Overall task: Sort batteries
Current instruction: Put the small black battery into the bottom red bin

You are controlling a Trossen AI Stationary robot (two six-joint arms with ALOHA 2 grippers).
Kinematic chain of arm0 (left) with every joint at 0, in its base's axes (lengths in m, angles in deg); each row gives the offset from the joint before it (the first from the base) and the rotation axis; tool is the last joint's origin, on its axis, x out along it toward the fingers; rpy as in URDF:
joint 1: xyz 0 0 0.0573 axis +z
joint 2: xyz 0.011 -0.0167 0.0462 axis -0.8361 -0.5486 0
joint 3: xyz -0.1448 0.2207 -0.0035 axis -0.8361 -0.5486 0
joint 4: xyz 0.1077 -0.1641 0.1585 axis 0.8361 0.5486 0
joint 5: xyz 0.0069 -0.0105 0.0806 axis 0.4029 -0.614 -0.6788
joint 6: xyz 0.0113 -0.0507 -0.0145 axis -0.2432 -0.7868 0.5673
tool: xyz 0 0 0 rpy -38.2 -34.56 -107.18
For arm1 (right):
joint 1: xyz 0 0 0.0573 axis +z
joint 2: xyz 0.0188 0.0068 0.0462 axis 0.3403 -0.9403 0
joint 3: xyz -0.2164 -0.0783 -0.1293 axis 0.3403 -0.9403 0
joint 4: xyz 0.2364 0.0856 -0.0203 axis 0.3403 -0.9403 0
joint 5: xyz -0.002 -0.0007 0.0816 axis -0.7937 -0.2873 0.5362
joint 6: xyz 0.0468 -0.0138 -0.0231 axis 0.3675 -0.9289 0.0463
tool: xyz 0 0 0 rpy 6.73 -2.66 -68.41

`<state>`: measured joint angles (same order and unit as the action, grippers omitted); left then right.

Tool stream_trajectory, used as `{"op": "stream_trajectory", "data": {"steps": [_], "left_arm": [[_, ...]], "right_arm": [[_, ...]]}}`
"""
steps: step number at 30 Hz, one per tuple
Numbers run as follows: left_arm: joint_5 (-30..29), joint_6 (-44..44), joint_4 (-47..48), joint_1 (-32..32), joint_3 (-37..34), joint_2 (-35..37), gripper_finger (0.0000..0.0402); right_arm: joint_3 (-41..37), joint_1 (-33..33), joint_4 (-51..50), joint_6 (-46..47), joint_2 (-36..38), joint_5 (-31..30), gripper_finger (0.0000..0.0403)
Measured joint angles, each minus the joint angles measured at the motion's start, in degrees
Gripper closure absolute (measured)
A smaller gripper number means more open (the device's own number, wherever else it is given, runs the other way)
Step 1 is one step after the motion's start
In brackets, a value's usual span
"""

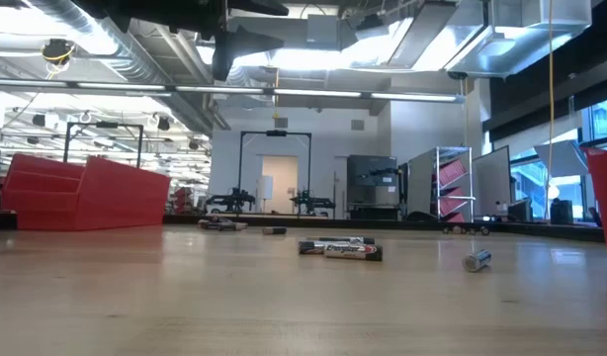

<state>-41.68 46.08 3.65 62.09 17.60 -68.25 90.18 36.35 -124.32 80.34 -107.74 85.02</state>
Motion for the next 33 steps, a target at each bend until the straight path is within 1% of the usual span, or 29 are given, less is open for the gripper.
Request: {"op": "stream_trajectory", "data": {"steps": [6, 9, 13, 17, 24, 29, 33], "left_arm": [[0.0, 0.0, 0.0, 0.0, 0.0, 0.0, 0.0196], [0.0, 0.0, 0.0, 0.0, 0.0, 0.0, 0.0196], [0.0, 0.0, 0.0, 0.0, 0.0, 0.0, 0.0196], [0.0, 0.0, 0.0, 0.0, 0.0, 0.0, 0.0196], [0.0, 0.0, 0.0, 0.0, 0.0, 0.0, 0.0196], [0.0, 0.0, 0.0, 0.0, 0.0, 0.0, 0.0196], [0.1, 0.0, -0.1, 0.0, 0.0, 0.0, 0.0196]], "right_arm": [[0.0, 0.0, 3.3, 0.2, -2.6, 0.6, 0.0377], [0.0, 0.0, 3.6, 1.8, -3.6, 1.5, 0.0376], [0.0, 0.0, 3.7, 3.6, -4.2, 1.7, 0.0363], [0.0, 0.0, 3.5, 6.4, -4.2, 2.6, 0.0339], [0.0, 0.0, 3.5, 14.1, -4.2, 5.2, 0.0296], [0.3, 0.0, 3.1, 20.5, -3.1, 8.7, 0.0239], [3.7, 0.0, -1.3, 24.7, 0.2, 10.4, 0.0197]]}}
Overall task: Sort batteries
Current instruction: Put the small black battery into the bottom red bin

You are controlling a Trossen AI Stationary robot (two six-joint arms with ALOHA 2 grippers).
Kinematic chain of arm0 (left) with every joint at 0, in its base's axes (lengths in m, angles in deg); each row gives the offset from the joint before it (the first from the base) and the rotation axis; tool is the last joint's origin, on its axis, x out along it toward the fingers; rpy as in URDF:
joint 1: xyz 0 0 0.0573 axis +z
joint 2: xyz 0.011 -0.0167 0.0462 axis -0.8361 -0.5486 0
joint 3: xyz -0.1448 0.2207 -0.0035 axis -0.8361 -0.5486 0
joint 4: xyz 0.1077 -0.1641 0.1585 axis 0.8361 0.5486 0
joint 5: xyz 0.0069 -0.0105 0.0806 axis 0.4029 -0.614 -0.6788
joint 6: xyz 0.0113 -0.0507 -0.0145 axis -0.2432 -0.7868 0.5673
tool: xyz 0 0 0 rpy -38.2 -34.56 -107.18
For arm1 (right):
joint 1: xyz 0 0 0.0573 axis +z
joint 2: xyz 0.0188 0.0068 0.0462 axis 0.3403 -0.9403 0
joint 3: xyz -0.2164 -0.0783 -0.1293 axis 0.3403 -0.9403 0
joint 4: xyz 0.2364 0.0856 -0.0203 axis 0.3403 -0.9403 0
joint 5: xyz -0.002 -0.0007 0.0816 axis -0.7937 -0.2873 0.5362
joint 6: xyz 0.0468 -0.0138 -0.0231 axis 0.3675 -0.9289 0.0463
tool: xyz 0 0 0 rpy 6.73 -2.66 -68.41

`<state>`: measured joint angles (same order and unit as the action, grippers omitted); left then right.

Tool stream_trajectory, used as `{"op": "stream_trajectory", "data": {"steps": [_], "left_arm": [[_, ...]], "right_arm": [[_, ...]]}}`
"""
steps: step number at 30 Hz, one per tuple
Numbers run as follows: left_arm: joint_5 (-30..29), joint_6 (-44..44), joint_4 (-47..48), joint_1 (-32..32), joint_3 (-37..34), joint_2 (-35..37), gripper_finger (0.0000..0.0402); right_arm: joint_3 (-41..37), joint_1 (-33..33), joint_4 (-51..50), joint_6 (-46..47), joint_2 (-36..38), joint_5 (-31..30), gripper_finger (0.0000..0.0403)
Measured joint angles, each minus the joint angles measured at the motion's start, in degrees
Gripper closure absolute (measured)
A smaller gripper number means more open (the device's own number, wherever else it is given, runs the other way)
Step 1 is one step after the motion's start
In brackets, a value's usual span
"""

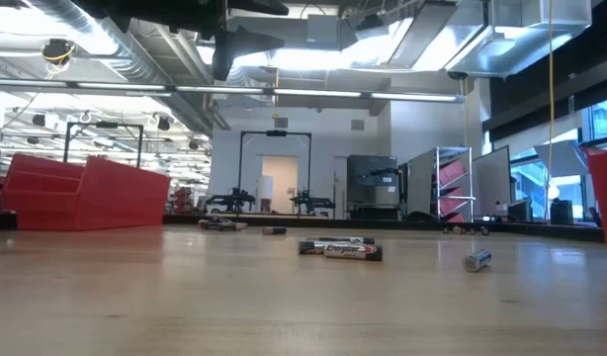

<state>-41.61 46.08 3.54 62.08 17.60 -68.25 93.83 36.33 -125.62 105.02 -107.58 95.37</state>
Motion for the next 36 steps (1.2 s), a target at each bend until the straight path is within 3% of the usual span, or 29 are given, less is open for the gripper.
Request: {"op": "stream_trajectory", "data": {"steps": [5, 10, 14, 18, 22, 27, 36], "left_arm": [[0.0, 0.0, -0.1, 0.0, 0.0, 0.0, 0.0196], [0.0, 0.0, -0.1, 0.0, 0.0, 0.0, 0.0196], [0.0, 1.6, -0.1, 0.0, 0.0, 0.0, 0.0196], [0.0, 2.6, -0.1, 0.0, 0.0, 0.0, 0.0196], [0.0, 2.8, -0.1, 0.0, 0.0, 0.0, 0.0196], [0.0, 2.7, 0.0, 0.0, 0.0, 0.0, 0.0196], [0.0, 2.8, 0.0, 0.0, 0.0, 0.0, 0.0196]], "right_arm": [[7.6, 0.0, -8.2, 1.9, 4.8, -0.5, 0.0184], [16.0, -2.6, -14.7, 2.9, 7.5, -8.1, 0.02], [18.0, -9.6, -13.1, -0.9, 7.9, -15.8, 0.0229], [15.1, -18.4, -9.4, -5.5, 7.7, -21.7, 0.0267], [8.8, -27.5, -5.9, -8.1, 7.7, -20.5, 0.0305], [2.6, -35.7, -3.8, -8.2, 7.7, -13.2, 0.0346], [1.4, -37.9, -11.4, -8.1, 7.6, -11.1, 0.0385]]}}
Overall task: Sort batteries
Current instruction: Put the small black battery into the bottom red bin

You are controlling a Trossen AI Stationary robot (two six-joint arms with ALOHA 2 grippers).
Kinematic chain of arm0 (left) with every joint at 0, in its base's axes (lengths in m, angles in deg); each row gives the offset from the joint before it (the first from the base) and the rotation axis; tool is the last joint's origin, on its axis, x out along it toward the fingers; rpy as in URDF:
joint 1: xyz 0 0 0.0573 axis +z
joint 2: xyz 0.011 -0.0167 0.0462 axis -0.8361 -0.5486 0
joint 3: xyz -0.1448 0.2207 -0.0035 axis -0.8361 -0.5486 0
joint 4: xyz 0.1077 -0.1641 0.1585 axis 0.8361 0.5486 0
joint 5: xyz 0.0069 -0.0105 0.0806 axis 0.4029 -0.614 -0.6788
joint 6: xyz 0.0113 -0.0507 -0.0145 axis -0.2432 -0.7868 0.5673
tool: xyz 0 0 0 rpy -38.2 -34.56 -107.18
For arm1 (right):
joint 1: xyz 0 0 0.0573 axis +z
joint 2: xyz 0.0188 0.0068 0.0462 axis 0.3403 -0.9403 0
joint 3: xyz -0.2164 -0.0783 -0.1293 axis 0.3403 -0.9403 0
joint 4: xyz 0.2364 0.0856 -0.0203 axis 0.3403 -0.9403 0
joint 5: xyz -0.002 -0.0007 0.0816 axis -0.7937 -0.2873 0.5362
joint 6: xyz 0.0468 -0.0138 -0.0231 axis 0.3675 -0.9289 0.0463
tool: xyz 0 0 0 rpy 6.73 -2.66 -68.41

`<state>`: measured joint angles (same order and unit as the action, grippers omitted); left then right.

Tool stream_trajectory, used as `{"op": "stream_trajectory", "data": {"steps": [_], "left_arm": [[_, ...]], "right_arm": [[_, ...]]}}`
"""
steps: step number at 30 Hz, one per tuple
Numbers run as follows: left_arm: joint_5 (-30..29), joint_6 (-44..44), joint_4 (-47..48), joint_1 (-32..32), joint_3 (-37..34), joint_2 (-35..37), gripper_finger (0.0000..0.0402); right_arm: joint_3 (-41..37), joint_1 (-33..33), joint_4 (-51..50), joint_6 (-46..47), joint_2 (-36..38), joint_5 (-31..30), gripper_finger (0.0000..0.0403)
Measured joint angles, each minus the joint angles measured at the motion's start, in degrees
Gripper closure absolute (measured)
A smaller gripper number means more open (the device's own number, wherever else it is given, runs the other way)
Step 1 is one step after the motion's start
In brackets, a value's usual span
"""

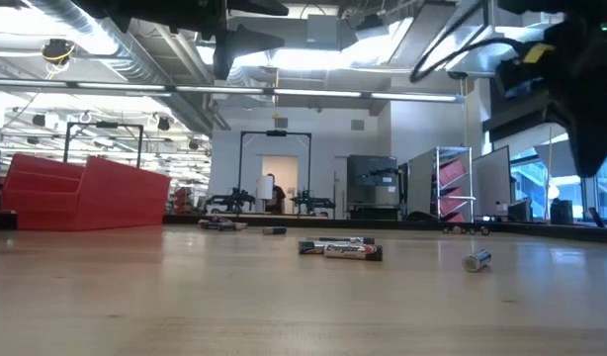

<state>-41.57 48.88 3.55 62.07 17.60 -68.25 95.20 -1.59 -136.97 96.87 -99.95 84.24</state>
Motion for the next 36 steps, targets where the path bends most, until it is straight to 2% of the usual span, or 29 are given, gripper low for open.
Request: {"op": "stream_trajectory", "data": {"steps": [7, 13, 20, 23, 25, 28, 32, 36], "left_arm": [[0.0, 0.2, 0.0, 0.0, 0.0, 0.0, 0.0196], [0.0, 0.2, 0.0, 0.0, 0.0, 0.0, 0.0196], [0.0, -0.4, 0.0, -0.1, 0.0, 0.0, 0.0196], [0.0, -0.4, 0.0, -0.4, 0.0, 0.0, 0.0196], [0.0, 0.0, 0.0, -0.6, 0.0, 0.0, 0.0196], [0.0, 0.2, 0.3, -1.2, 0.0, 0.0, 0.0196], [0.0, 1.0, 2.1, -1.7, 0.0, 0.0, 0.0196], [0.0, 2.6, 4.2, -2.0, 0.0, 0.0, 0.0196]], "right_arm": [[0.7, 0.0, -2.1, 0.1, 0.0, -0.3, 0.0393], [5.3, 0.0, -2.1, 0.1, 0.0, -2.8, 0.0393], [13.6, -1.4, -2.0, 0.0, 0.0, -15.3, 0.0393], [18.2, -5.0, -2.1, -0.3, 0.0, -20.4, 0.0393], [21.2, -8.8, -2.1, -1.4, 0.0, -21.1, 0.0393], [24.6, -16.2, -2.1, -6.1, 0.1, -15.8, 0.0393], [24.9, -26.5, -4.6, -15.5, -0.3, -0.7, 0.0387], [21.2, -32.6, -8.8, -22.8, -4.0, 11.5, 0.0341]]}}
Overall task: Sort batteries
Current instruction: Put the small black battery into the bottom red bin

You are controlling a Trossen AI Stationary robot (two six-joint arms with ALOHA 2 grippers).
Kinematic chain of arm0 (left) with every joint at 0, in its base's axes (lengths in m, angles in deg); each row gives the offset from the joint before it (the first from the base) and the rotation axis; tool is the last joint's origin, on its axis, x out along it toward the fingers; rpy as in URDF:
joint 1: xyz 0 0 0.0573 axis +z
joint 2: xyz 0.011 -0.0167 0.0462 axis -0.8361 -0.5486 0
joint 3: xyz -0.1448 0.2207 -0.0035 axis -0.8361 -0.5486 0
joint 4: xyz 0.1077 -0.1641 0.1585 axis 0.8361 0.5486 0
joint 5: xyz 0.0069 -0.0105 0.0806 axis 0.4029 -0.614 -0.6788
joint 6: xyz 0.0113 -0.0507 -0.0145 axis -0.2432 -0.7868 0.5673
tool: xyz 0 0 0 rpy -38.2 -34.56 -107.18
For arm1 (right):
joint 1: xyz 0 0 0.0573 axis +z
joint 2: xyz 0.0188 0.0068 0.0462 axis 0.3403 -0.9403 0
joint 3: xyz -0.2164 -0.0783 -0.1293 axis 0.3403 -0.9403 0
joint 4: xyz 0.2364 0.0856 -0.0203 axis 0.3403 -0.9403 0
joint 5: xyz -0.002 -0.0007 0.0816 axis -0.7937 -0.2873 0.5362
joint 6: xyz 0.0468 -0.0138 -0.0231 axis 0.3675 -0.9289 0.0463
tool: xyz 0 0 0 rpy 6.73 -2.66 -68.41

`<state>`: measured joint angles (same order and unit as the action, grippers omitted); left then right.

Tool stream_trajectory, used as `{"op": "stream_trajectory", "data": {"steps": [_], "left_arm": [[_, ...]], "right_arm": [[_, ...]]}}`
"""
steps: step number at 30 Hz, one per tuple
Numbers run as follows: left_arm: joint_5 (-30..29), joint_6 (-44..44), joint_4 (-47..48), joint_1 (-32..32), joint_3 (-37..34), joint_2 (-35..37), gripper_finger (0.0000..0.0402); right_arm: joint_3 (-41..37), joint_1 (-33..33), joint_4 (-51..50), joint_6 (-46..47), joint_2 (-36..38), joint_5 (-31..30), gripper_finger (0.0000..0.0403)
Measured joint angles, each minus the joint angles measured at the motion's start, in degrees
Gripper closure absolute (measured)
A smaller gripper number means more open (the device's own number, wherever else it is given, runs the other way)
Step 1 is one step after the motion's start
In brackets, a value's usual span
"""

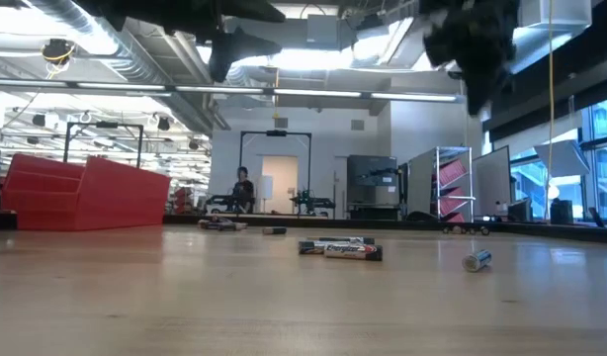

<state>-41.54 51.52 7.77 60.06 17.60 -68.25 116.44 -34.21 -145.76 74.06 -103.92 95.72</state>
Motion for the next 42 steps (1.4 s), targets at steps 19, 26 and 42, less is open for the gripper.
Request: {"op": "stream_trajectory", "data": {"steps": [19, 26, 42], "left_arm": [[1.2, 0.2, 2.0, 0.0, 0.0, 0.0, 0.0196], [2.3, 0.4, 4.1, 0.0, 0.0, 0.0, 0.0196], [2.4, 1.1, 6.4, 0.0, 0.0, 0.0, 0.0196]], "right_arm": [[-5.2, -1.4, -11.7, -6.3, -29.0, 11.5, 0.0105], [-12.5, -1.6, -9.5, -5.7, -29.0, 13.8, 0.0104], [-24.1, -1.5, 3.3, 2.3, -29.2, 15.2, 0.0104]]}}
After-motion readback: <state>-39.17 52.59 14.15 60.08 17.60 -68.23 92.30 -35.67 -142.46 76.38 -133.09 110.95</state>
